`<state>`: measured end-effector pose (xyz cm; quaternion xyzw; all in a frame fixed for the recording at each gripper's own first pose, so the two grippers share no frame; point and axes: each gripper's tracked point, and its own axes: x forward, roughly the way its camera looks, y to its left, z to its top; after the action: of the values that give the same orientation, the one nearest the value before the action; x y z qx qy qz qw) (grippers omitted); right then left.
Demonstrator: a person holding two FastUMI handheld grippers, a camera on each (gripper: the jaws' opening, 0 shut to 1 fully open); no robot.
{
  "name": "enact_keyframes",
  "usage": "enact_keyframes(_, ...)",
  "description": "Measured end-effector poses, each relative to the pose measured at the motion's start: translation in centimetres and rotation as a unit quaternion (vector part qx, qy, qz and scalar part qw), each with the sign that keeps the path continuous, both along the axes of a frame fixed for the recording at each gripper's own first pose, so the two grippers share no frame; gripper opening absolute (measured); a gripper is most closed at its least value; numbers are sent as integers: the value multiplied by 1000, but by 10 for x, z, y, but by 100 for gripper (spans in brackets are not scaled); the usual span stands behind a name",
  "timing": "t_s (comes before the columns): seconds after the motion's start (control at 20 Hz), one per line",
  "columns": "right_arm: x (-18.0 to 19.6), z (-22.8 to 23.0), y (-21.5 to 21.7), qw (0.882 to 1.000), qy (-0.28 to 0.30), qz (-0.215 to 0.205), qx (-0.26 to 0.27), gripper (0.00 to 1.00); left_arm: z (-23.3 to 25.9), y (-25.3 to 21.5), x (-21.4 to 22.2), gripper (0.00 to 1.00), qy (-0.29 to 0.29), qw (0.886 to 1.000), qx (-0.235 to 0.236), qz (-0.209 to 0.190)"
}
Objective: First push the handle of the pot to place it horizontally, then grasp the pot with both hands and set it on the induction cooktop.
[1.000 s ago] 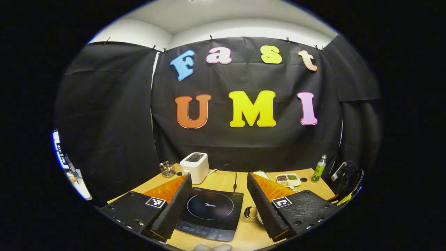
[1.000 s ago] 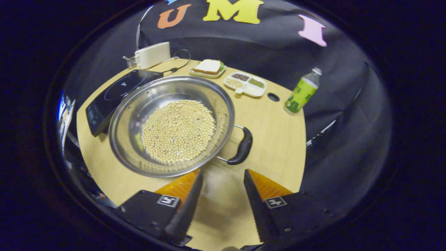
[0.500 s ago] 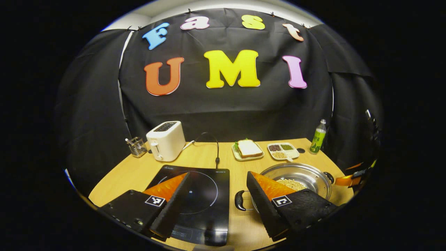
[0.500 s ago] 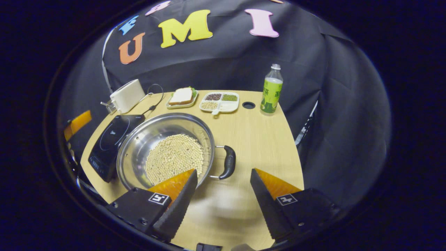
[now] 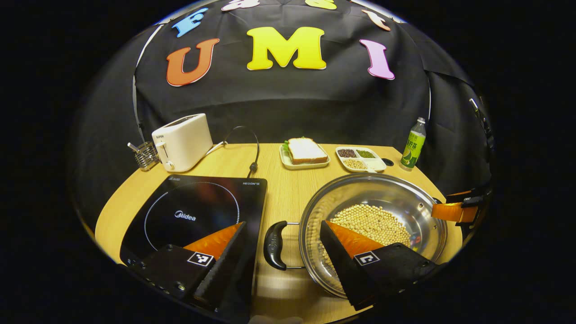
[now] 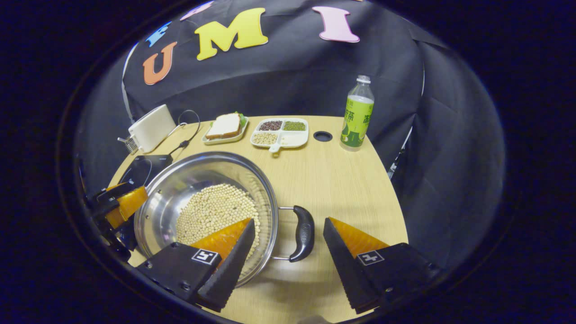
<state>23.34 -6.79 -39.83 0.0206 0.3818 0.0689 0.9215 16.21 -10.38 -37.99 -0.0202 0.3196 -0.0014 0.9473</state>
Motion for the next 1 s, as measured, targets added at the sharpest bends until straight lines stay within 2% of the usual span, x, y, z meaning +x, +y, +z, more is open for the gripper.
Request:
enact_keyframes(0.4, 7, -14, 7, 1000, 18, 12, -8, 98, -31, -19, 2, 96, 42, 999, -21, 3)
enact_keyframes(0.65, 3, -34, 6, 998, 56, 0, -11, 97, -36, -18, 4, 98, 50, 999, -3, 2)
enact_keyframes(0.75, -6, -48, 3, 996, 87, -23, -11, 92, -40, -9, 0, 94, 63, 998, 21, 8)
enact_keyframes(0.8, -4, -46, -1, 996, 85, -35, -7, 80, -40, -7, 2, 74, 61, 998, 23, 9)
enact_keyframes(0.85, -2, -47, -1, 995, 84, -43, -1, 78, -43, -8, 4, 73, 61, 998, 22, 9)
enact_keyframes(0.9, -5, -48, 2, 995, 88, -47, 2, 72, -43, -9, 3, 73, 64, 998, 16, 7)
enact_keyframes(1.0, -6, -48, 2, 995, 88, -41, 1, 71, -41, -8, 2, 71, 64, 998, 11, 4)
